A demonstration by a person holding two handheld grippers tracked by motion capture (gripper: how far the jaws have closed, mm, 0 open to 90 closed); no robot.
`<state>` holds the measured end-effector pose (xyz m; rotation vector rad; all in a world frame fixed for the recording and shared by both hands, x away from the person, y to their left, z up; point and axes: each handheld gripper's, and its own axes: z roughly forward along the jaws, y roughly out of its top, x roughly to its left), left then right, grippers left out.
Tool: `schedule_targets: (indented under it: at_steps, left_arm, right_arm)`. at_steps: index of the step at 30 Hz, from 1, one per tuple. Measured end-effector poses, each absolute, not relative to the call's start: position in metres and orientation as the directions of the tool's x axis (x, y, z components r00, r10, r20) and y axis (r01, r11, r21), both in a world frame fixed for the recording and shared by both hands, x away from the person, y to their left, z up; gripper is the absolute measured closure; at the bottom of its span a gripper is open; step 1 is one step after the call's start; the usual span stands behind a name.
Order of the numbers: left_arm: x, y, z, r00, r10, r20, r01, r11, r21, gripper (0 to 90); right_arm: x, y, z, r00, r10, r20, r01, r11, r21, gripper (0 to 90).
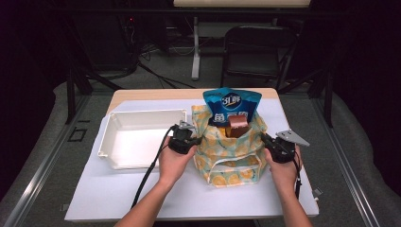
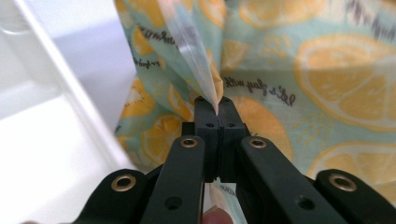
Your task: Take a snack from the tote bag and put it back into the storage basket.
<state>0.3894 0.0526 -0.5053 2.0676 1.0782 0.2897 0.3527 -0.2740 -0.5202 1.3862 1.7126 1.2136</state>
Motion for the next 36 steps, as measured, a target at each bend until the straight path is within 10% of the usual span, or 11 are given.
schedule_targets:
  at_steps: [20, 30, 36]
  left_arm:
    - [0.365, 0.06, -0.444, 0.567, 0.802, -0.188, 0.445, -0.106, 0.889, 53.4]
    - [0.386, 0.031, -0.475, 0.554, 0.777, -0.3, 0.638, -0.164, 0.753, 23.3]
    - [0.389, 0.03, -0.482, 0.554, 0.778, -0.297, 0.651, -0.183, 0.737, 50.5]
  right_arm:
    - [0.35, -0.276, -0.519, -0.263, 0.962, 0.078, 0.404, 0.037, 0.914, 86.2]
    - [0.348, -0.271, -0.519, -0.273, 0.959, 0.069, 0.396, 0.047, 0.917, 86.1]
    - [0.346, -0.268, -0.518, -0.285, 0.956, 0.071, 0.39, 0.048, 0.92, 85.8]
